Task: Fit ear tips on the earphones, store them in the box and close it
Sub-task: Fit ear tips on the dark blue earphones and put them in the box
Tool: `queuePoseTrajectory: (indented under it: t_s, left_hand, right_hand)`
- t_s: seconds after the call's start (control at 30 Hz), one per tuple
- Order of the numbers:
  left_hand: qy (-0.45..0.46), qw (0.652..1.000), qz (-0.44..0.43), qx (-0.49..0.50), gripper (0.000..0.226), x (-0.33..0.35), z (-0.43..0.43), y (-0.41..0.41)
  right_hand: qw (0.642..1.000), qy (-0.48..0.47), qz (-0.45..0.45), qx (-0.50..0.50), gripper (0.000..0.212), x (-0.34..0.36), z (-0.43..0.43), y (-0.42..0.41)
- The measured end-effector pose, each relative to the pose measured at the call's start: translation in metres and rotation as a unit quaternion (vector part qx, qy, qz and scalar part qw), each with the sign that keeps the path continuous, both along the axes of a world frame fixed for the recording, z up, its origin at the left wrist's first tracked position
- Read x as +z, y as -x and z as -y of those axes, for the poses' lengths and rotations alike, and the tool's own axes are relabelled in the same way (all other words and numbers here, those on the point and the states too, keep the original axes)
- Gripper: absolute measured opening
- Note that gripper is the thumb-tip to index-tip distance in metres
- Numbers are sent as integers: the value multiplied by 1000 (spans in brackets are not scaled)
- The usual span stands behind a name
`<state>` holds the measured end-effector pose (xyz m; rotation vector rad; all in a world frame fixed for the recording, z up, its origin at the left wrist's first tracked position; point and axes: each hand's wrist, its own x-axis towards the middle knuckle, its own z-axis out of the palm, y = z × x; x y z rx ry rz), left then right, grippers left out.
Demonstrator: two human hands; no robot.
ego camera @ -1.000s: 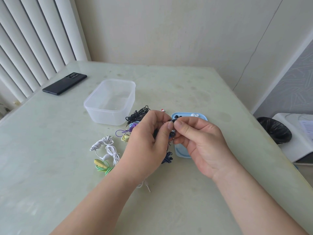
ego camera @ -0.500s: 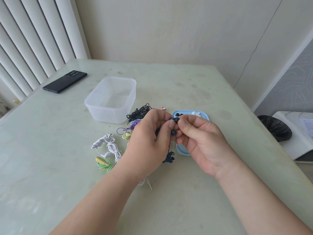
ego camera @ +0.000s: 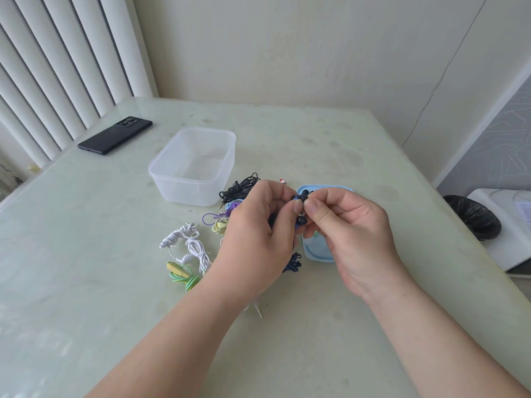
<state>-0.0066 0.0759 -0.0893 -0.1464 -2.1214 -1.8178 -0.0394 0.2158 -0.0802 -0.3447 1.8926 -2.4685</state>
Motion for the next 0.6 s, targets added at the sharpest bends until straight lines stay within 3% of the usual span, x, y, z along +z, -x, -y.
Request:
queuePoseTrajectory:
  t_s: [0.23, 0.47, 0.6]
  left_hand:
    - [114, 991, -65, 39, 4, 2, 2, 0]
    - [147, 985, -76, 50, 3, 3, 1, 0]
    - [173, 981, -77, 49, 6, 1, 4, 1]
  right_hand:
    - [994, 45, 84, 49, 14, 6, 0, -4]
    - [995, 34, 74, 65, 10, 8, -3, -2]
    - [999, -12, 24, 26, 10, 4, -4, -2]
